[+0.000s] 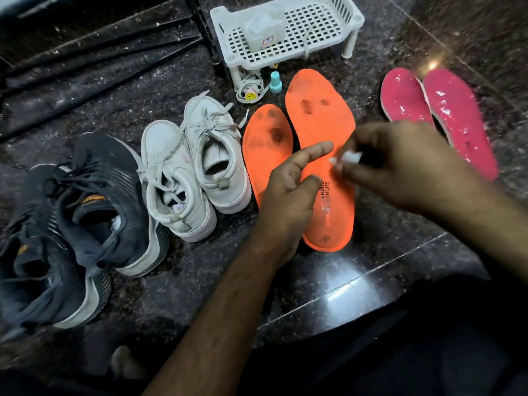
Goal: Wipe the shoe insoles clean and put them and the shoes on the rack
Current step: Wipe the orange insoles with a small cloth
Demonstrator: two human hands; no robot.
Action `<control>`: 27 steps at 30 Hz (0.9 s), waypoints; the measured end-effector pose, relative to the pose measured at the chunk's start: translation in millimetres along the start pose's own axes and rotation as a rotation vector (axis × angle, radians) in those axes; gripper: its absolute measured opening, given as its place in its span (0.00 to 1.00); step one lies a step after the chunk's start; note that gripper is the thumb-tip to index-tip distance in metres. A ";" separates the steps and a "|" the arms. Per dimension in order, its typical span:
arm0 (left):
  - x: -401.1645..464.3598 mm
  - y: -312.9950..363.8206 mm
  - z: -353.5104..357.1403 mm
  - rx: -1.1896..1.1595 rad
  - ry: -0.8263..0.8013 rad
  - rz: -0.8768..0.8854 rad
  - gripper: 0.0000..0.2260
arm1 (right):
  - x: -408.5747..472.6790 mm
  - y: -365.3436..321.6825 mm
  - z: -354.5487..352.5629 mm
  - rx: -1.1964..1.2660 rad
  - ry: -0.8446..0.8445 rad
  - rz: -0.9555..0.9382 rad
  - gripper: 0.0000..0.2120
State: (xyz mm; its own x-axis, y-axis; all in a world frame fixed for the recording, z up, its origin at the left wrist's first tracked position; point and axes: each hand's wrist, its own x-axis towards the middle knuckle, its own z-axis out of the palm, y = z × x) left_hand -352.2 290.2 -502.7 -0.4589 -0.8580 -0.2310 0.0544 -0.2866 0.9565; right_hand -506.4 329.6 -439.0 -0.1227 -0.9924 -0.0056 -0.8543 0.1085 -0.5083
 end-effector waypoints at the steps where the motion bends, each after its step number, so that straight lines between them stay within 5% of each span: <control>1: -0.4 0.1 -0.8 -0.004 0.007 0.004 0.22 | -4.7 -7.5 5.2 0.033 -0.071 -0.027 0.05; 3: 0.1 0.7 -1.2 0.006 0.018 0.001 0.22 | -8.2 -11.4 15.0 0.001 -0.113 -0.037 0.04; 8: 0.3 0.1 1.0 0.008 0.026 0.015 0.23 | 4.0 2.9 -0.1 -0.093 0.108 0.014 0.05; 13: 2.8 -3.4 -2.5 0.013 0.117 0.028 0.22 | -8.0 -4.7 4.6 -0.162 -0.299 -0.070 0.09; 18: 4.1 0.9 -2.8 0.043 0.159 0.044 0.23 | -1.6 10.1 -9.4 0.142 0.137 0.052 0.08; 27: 0.5 3.3 4.0 0.023 0.217 0.091 0.21 | -3.0 -13.2 17.9 0.047 0.009 0.009 0.03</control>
State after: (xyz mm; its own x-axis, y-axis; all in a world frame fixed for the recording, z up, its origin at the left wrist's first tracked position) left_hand -355.8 290.5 -499.0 -0.2517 -0.9520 -0.1741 0.0654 -0.1963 0.9784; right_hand -485.7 330.1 -447.7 -0.1350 -0.9908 -0.0024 -0.8285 0.1142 -0.5482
